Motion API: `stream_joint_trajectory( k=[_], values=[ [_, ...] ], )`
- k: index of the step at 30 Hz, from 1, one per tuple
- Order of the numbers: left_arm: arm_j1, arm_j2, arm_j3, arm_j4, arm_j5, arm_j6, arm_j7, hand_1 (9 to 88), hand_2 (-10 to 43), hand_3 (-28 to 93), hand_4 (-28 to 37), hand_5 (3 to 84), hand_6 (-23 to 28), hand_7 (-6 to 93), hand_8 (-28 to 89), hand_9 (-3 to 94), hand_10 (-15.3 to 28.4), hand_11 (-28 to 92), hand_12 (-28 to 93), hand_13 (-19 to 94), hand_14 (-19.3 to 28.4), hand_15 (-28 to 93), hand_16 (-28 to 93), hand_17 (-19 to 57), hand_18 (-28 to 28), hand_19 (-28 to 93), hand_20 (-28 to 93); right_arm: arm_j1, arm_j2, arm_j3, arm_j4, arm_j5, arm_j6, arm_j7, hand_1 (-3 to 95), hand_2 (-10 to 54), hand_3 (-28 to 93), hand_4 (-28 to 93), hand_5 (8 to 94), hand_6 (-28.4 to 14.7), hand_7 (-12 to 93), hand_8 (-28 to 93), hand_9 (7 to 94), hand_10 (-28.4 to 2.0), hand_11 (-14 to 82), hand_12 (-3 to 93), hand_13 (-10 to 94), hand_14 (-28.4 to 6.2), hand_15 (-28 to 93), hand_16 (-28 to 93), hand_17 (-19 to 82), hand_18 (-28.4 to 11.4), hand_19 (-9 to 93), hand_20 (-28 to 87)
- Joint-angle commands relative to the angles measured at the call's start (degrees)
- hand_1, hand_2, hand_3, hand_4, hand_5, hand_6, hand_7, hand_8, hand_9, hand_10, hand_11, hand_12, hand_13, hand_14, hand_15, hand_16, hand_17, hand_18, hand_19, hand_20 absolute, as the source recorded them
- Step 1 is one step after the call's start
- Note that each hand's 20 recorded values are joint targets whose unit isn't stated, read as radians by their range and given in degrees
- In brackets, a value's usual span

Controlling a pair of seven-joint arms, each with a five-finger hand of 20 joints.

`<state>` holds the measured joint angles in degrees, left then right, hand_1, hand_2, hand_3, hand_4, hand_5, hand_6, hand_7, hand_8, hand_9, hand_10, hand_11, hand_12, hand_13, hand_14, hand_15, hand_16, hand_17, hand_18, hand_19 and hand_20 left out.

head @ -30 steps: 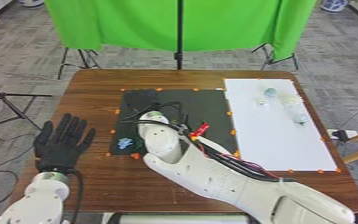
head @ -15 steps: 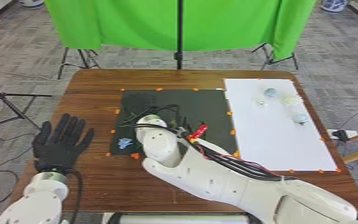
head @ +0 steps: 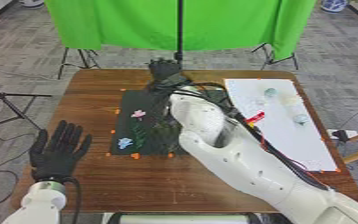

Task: Arrange flowers

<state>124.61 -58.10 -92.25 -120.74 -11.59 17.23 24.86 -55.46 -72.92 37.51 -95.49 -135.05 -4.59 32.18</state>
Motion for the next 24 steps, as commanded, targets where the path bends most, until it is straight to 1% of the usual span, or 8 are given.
stream_joint_trajectory(
  k=[1, 4, 10, 12, 14, 19, 21, 24],
  values=[
    [2.4, -0.68, -0.73, -0.57, 2.35, -1.47, -0.42, 27.6, 13.7, 75, -28.3, 40.8, 6.9, 24.3, -13, 36.4, 14.6, 32, 13, 29, 14.6, 47, -7, -5.3, 14.8, 40, 18, -12.5, 18.3, 17.7, -7.5, 4.8, -3.1, 8.8, 43.1, -9.5, 75, -28, 42.8, -10.8, 11, -7, 42.6, -24.9, 13.4, 17.0, 43, -21.2, 53, 15, 30, -25.7, 81, 22],
    [2.4, -1.10, -1.07, -0.93, 1.35, -2.35, -0.35, 27.5, 13.7, 75, -28.3, 40.8, 6.9, 24.1, -13, 36.5, 14.6, 32, 13, 29, 14.6, 47, -7, -5.3, 14.8, 40, 18, -19.9, 24.1, 24.2, -10.3, 2.1, -2.2, 10.9, 42.9, -9.5, 75, -28, 43.2, -10.8, 11, -7, 42.4, -25.3, 13.0, 17.0, 39, -22.1, 51, 14, 27, -25.6, 78, 21],
    [2.9, -1.54, -2.12, -1.17, 2.06, -2.65, -0.52, 27.5, 13.6, 75, -28.3, 41.1, 6.9, 23.8, -13, 36.9, 14.6, 31, 14, 30, 14.6, 46, -7, -5.3, 14.8, 40, 18, -29.6, 28.5, 34.9, -10.8, 3.4, -3.3, 13.0, 41.5, -9.5, 75, -28, 43.7, -10.4, 11, -8, 39.6, -25.6, 11.8, 16.9, 28, -23.9, 45, 11, 19, -25.2, 70, 17],
    [3.2, -2.06, -2.28, -1.59, 0.30, -0.43, 0.47, 27.5, 13.7, 75, -28.3, 41.1, 6.9, 23.7, -13, 37.1, 14.6, 31, 14, 30, 14.6, 46, -7, -5.3, 14.8, 40, 18, -30.2, 28.4, 35.9, -9.3, 3.7, -2.3, 14.2, 41.8, -9.5, 74, -28, 43.7, -9.5, 12, -8, 39.4, -24.2, 11.5, 16.6, 28, -23.4, 44, 11, 19, -24.9, 69, 17],
    [3.3, -2.43, -2.27, -1.29, -0.66, -0.93, 0.31, 27.4, 13.7, 75, -28.3, 41.4, 7.0, 23.7, -13, 37.5, 14.7, 31, 14, 30, 14.7, 47, -6, -5.3, 14.9, 40, 18, -30.7, 28.6, 37.0, -8.3, 6.7, -2.3, 14.2, 42.2, -9.5, 74, -28, 43.9, -8.8, 12, -8, 39.5, -22.6, 11.7, 16.6, 28, -22.5, 44, 11, 18, -24.6, 69, 16],
    [1.9, -1.73, -1.47, -0.51, 1.07, -0.38, -0.75, 27.4, 13.8, 75, -28.3, 41.8, 7.1, 23.7, -12, 37.8, 14.8, 31, 14, 30, 14.8, 47, -6, -5.3, 14.9, 40, 18, -31.0, 28.2, 37.6, -4.8, 7.8, -7.2, 13.0, 43.5, -9.5, 74, -28, 43.2, -7.4, 14, -9, 39.1, -20.3, 11.4, 15.8, 30, -20.9, 42, 11, 18, -24.2, 68, 16],
    [1.5, -1.76, -1.22, -0.43, 0.45, -0.28, -0.91, 27.5, 13.8, 75, -28.3, 41.9, 7.1, 23.6, -12, 37.8, 14.7, 32, 14, 30, 14.8, 47, -6, -5.3, 14.9, 40, 18, -29.6, 27.7, 36.7, -2.6, 8.4, -8.7, 13.8, 43.7, -9.5, 75, -28, 42.6, -7.0, 14, -9, 38.4, -19.8, 10.7, 15.4, 31, -20.4, 41, 11, 19, -24.3, 68, 16],
    [1.0, -1.74, -0.57, -0.33, 1.34, -0.31, -1.11, 27.6, 14.0, 75, -28.3, 42.0, 7.0, 23.7, -12, 38.1, 14.7, 31, 14, 31, 14.5, 47, -7, -5.2, 14.9, 40, 18, -29.6, 27.0, 37.1, -1.7, 11.2, -9.7, 15.8, 44.3, -9.5, 75, -28, 42.2, -6.8, 14, -9, 37.9, -19.6, 10.2, 15.0, 33, -20.0, 40, 12, 21, -25.1, 67, 16]
  ],
)
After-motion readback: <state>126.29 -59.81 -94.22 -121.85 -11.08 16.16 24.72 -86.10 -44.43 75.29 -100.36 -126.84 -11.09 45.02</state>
